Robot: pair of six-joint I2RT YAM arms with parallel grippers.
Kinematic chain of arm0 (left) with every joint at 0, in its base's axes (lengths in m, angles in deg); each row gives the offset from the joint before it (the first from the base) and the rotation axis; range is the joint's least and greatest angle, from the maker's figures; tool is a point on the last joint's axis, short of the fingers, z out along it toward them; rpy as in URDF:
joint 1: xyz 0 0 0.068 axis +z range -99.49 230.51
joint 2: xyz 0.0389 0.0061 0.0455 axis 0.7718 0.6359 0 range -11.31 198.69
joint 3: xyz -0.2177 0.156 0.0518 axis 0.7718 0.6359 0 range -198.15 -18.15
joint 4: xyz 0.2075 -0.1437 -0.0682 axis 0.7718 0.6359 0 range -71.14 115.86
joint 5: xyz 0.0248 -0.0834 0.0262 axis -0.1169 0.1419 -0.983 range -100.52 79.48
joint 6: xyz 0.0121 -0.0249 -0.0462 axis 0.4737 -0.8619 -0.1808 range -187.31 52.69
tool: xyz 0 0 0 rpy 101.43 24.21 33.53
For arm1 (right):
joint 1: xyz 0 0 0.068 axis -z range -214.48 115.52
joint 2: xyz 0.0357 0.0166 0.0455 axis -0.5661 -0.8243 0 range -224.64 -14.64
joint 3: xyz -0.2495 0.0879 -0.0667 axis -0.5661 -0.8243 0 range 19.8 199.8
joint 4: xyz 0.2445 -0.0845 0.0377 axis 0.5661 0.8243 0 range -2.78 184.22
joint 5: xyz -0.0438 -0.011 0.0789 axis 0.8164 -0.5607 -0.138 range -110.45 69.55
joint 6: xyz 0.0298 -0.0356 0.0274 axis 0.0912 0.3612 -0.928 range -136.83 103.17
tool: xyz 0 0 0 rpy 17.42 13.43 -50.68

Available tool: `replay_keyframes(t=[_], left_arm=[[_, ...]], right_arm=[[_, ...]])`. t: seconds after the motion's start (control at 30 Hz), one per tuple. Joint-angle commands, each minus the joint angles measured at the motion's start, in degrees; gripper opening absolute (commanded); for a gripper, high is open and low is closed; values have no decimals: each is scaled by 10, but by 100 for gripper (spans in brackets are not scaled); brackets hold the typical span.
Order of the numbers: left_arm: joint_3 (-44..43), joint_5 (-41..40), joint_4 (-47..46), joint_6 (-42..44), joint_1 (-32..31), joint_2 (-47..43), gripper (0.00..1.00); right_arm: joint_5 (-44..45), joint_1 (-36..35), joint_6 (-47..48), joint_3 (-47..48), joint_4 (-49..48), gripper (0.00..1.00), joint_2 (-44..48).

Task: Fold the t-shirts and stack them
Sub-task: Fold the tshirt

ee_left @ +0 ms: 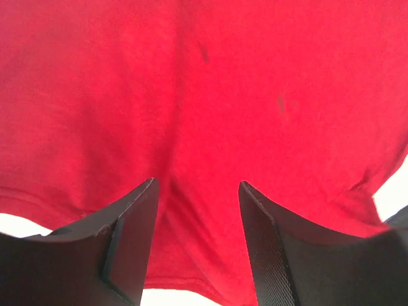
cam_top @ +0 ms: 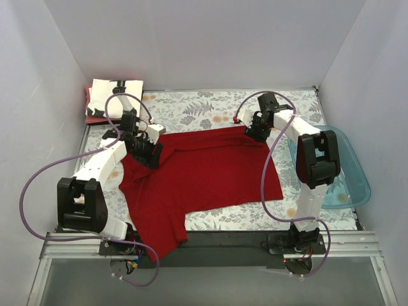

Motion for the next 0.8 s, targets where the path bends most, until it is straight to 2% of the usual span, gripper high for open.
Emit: replay_keyframes(t=[0.0, 0.13, 0.2, 0.37, 0.57, 0.77], left_arm=[[32, -64, -22, 21, -26, -21, 52], [66, -137, -70, 31, -70, -14, 52], [64, -163, -96, 26, -72, 5, 52], [24, -153, -116, 27, -80, 34, 50], [27, -174, -127, 49, -105, 71, 41], [27, -202, -150, 57, -107, 90, 40]], right_arm=[[13, -3, 29, -2, 13, 54, -18], [-2, -6, 7, 18, 16, 54, -34], [-6, -12, 3, 25, 17, 54, -32], [-7, -24, -12, 24, 19, 53, -22], [7, -22, -12, 21, 18, 53, -17], [4, -22, -18, 22, 19, 53, -21]])
